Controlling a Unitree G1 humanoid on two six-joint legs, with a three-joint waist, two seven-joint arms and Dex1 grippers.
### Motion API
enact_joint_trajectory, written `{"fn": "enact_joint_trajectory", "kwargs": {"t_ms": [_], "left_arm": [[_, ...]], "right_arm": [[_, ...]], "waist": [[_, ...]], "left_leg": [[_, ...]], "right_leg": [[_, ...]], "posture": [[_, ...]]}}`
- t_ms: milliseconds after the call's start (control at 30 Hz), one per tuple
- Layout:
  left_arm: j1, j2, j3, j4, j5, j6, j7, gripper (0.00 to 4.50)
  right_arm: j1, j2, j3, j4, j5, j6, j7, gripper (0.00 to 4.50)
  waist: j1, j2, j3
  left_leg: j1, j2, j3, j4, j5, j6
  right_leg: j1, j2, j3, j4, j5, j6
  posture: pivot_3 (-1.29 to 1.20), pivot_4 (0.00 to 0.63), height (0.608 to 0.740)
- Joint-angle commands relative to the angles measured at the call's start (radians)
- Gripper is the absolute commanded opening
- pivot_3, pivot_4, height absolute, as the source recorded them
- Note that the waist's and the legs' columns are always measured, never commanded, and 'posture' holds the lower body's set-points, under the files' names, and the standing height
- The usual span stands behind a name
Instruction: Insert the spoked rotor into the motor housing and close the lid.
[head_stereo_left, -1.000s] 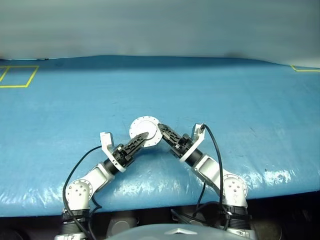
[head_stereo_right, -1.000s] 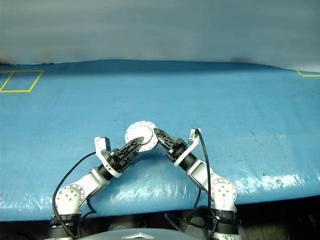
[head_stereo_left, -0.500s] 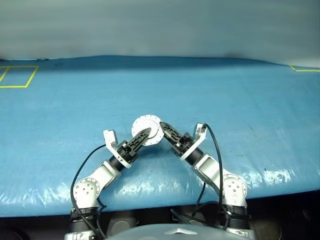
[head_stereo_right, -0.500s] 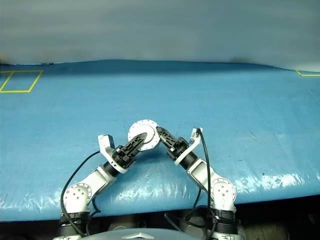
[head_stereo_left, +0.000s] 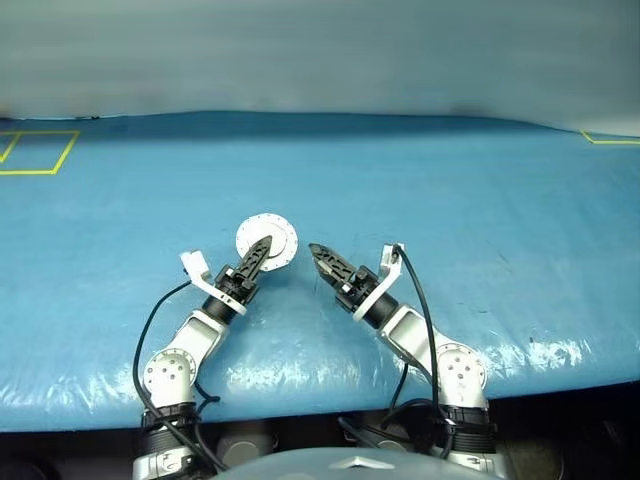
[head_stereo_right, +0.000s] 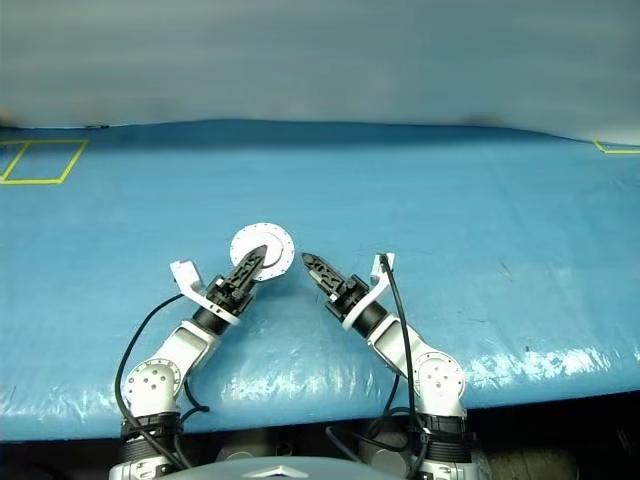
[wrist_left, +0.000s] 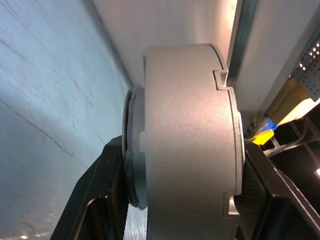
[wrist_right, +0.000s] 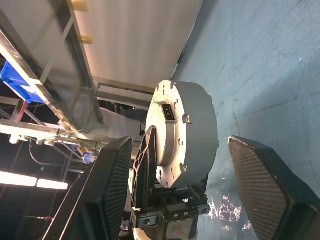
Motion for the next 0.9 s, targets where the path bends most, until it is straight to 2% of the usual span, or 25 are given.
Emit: {"fn": "enact_joint_trajectory", "kwargs": {"t_ms": [33,300,533,700,900], "left_arm": [[-0.066,0.003,0.048,0.003,0.013,-0.088,0.008,2.52],[-0.181,0.058,0.054,0.199,0.334,-0.332,0.141,2.52],[-0.195,0.061,0.057,0.255,0.400,-0.338,0.178,2.52],[-0.176,0.061,0.107,0.240,0.408,-0.371,0.222,3.96],[-0.159,0.106,0.199,0.262,0.425,-0.454,0.315,3.96]], "right_arm": [[-0.007,0.003,-0.009,-0.018,-0.005,-0.013,-0.010,3.18],[0.003,-0.001,0.012,-0.032,-0.091,-0.027,-0.021,3.18],[0.013,0.003,0.015,-0.032,-0.126,-0.029,-0.020,3.18],[0.014,-0.003,0.025,-0.027,-0.152,-0.020,-0.012,3.21],[0.015,-0.008,0.038,-0.023,-0.179,-0.022,0.022,3.21]], "waist": [[0.001,0.000,0.000],[0.000,-0.001,0.000],[0.001,-0.002,-0.001],[-0.003,-0.002,-0.001],[-0.024,-0.002,-0.002]], "left_leg": [[-0.001,0.000,0.000,0.001,0.000,0.000],[-0.001,-0.004,0.000,0.001,0.000,0.000],[0.000,0.000,0.000,0.002,0.000,0.000],[0.003,0.001,0.001,0.001,0.000,0.000],[0.008,0.001,0.002,0.001,0.001,-0.002]], "right_leg": [[0.000,0.000,0.000,0.000,0.000,0.001],[0.000,0.001,0.000,0.000,0.002,0.003],[0.001,0.000,0.000,-0.001,0.004,0.006],[0.003,0.000,0.000,0.000,0.004,0.006],[0.003,0.002,0.000,0.006,0.001,-0.004]], "posture": [[0.00,0.150,0.740],[0.00,0.150,0.740],[0.00,0.150,0.740],[0.00,0.150,0.740],[0.00,0.150,0.740]]}}
